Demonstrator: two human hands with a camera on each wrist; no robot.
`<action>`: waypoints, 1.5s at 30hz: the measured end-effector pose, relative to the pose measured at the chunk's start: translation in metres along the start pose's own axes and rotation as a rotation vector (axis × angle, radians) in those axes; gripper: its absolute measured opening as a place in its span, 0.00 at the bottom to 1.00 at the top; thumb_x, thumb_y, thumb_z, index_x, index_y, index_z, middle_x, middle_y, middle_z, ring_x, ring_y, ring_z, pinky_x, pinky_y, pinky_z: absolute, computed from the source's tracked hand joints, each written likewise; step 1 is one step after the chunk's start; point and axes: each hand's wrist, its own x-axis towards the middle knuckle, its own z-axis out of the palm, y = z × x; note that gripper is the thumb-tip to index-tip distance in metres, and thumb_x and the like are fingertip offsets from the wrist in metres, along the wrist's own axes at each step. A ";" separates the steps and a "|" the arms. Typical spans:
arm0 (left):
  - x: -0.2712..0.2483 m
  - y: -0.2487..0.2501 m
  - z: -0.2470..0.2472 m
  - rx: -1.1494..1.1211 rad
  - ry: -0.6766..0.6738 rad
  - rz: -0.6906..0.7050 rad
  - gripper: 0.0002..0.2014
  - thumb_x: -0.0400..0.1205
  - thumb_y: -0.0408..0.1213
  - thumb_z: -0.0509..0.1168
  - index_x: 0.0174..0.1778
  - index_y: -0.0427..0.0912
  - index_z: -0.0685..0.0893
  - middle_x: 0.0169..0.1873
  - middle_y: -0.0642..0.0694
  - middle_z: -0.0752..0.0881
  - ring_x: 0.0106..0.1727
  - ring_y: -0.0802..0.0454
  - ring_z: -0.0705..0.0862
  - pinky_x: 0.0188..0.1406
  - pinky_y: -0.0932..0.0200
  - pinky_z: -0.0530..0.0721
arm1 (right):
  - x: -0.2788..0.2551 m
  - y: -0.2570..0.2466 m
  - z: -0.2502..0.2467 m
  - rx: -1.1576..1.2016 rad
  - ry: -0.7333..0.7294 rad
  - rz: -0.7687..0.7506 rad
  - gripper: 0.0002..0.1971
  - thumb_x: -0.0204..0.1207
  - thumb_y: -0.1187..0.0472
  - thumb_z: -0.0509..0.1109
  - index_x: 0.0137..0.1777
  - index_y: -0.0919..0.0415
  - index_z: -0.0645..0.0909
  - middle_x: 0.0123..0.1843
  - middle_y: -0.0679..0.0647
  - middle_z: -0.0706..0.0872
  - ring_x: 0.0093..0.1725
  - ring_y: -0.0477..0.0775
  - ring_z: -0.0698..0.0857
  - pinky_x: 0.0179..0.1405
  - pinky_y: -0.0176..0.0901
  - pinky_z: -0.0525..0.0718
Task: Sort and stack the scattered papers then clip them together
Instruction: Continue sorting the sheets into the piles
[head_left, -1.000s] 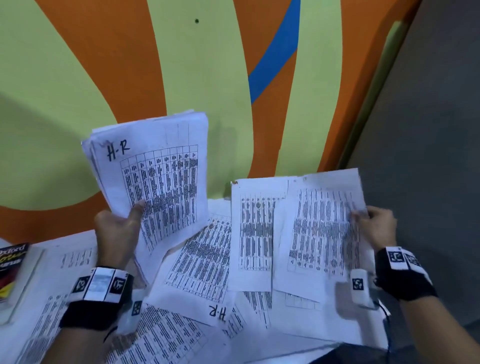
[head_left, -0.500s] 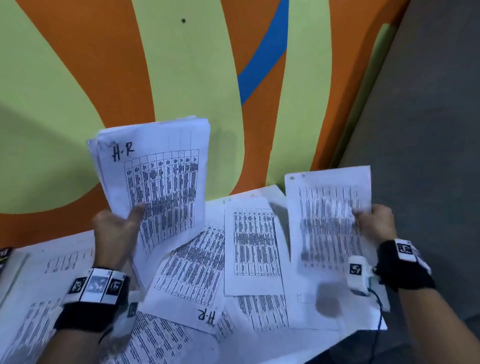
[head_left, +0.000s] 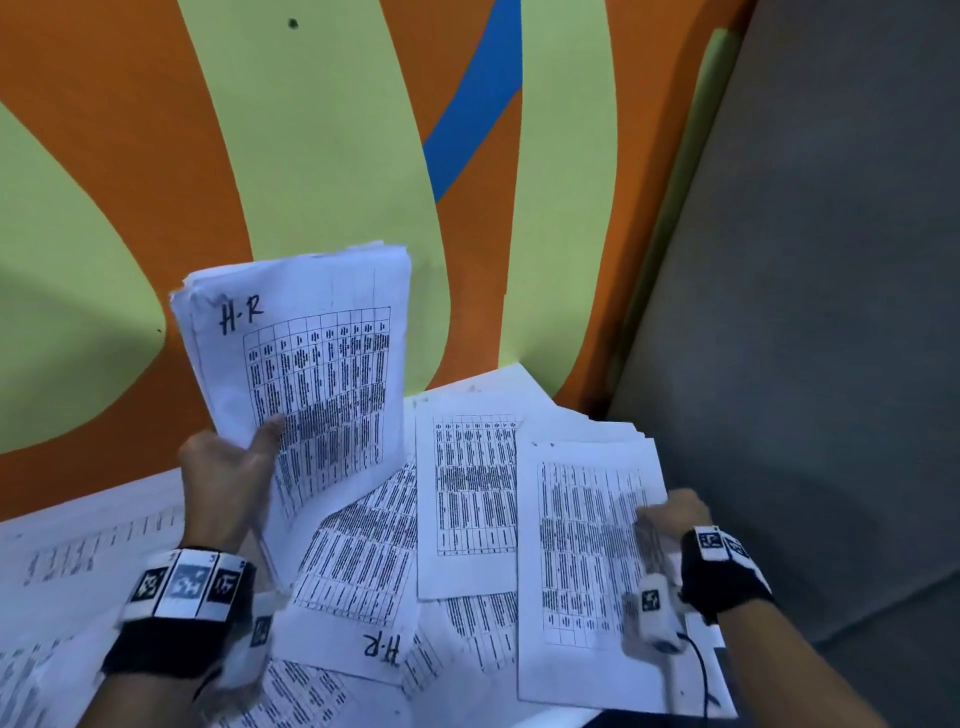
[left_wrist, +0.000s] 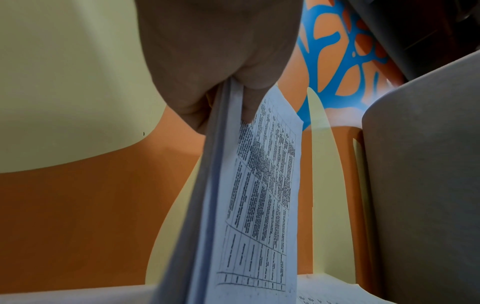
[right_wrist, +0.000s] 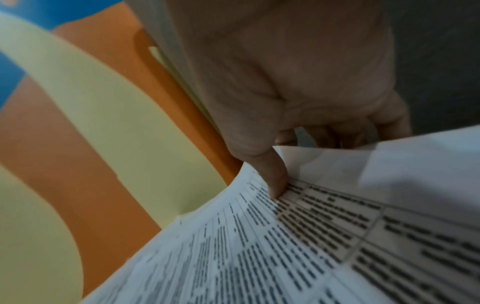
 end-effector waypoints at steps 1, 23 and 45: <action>0.000 0.001 0.001 -0.001 -0.005 0.000 0.27 0.77 0.46 0.71 0.18 0.38 0.67 0.17 0.45 0.69 0.21 0.56 0.64 0.26 0.59 0.64 | 0.001 0.001 -0.002 0.026 0.015 0.000 0.09 0.68 0.65 0.76 0.44 0.70 0.85 0.44 0.64 0.88 0.42 0.61 0.86 0.41 0.43 0.81; 0.009 0.000 0.011 -0.007 0.011 0.028 0.28 0.77 0.44 0.72 0.18 0.42 0.64 0.18 0.46 0.70 0.23 0.55 0.65 0.26 0.60 0.61 | -0.074 -0.095 -0.095 0.459 0.242 -0.810 0.18 0.70 0.75 0.75 0.59 0.60 0.84 0.48 0.47 0.89 0.39 0.29 0.85 0.47 0.27 0.85; 0.014 -0.004 -0.009 -0.045 -0.053 -0.067 0.27 0.78 0.44 0.72 0.18 0.44 0.65 0.15 0.45 0.67 0.19 0.56 0.63 0.24 0.63 0.63 | -0.074 -0.129 -0.042 1.301 -0.604 -0.134 0.12 0.83 0.66 0.58 0.61 0.62 0.80 0.47 0.61 0.93 0.43 0.58 0.93 0.40 0.58 0.91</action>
